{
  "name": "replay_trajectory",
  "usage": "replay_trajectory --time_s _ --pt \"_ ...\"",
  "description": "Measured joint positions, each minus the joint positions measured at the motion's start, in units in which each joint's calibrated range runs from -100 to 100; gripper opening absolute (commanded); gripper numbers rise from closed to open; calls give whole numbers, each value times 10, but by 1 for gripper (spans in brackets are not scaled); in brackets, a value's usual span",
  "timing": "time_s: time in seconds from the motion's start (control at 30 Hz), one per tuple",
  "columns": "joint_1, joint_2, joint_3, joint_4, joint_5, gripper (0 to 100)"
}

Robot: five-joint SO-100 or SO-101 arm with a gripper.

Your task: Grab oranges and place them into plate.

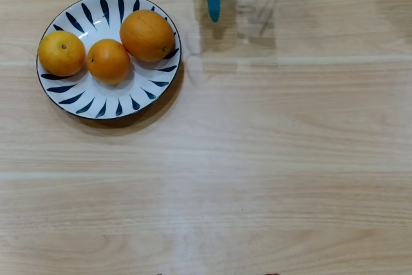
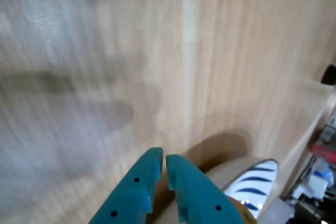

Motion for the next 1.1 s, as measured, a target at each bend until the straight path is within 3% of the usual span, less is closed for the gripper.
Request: replay_trajectory --time_s 0.13,1.1 --pt "-8 -35 64 18 1 2" --pt "-12 -38 67 24 1 2"
